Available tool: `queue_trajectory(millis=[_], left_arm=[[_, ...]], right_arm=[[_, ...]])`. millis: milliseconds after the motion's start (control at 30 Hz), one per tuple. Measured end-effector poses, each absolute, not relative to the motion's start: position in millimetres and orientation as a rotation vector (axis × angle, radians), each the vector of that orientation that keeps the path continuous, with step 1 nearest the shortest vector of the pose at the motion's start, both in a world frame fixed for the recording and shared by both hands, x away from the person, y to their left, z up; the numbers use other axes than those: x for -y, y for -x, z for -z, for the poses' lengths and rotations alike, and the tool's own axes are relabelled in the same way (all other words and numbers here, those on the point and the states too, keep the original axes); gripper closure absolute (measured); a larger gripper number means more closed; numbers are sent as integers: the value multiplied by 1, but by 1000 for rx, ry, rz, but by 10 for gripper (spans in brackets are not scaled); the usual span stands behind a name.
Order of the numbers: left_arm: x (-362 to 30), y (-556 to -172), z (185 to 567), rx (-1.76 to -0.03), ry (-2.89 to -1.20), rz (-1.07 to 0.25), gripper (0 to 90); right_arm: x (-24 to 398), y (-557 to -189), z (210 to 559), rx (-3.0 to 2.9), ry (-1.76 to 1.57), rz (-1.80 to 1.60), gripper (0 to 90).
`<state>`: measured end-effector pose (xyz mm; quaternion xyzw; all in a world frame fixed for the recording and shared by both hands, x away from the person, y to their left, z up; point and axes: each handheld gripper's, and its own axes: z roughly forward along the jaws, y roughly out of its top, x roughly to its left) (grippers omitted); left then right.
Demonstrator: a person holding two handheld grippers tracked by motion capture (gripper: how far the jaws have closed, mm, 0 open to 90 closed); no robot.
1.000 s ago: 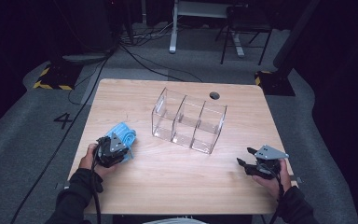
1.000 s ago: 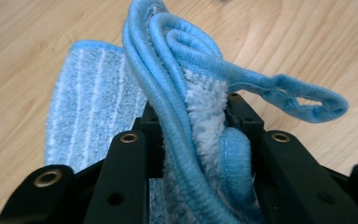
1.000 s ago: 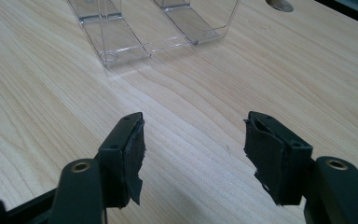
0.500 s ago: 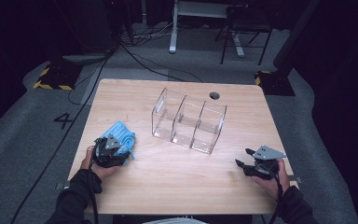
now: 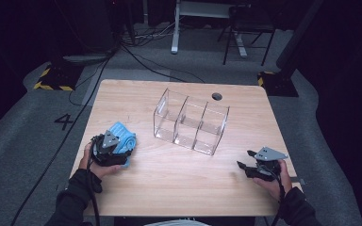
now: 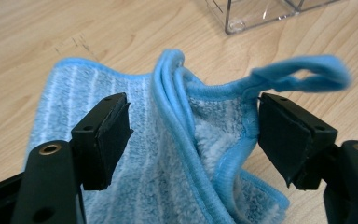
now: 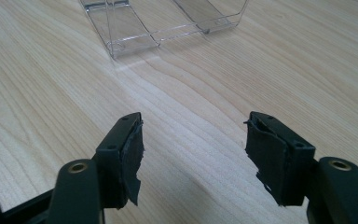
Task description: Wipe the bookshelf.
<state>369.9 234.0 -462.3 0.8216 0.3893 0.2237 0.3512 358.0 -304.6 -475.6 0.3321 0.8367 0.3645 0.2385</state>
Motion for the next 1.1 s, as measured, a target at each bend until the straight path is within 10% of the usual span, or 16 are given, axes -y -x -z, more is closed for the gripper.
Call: queue_trajectory(millis=[1100], left_arm=[[-243,-308,452,-937,-2240,-658,255]], right_arm=[[346,-332,469,-2269,-942,-957,307]])
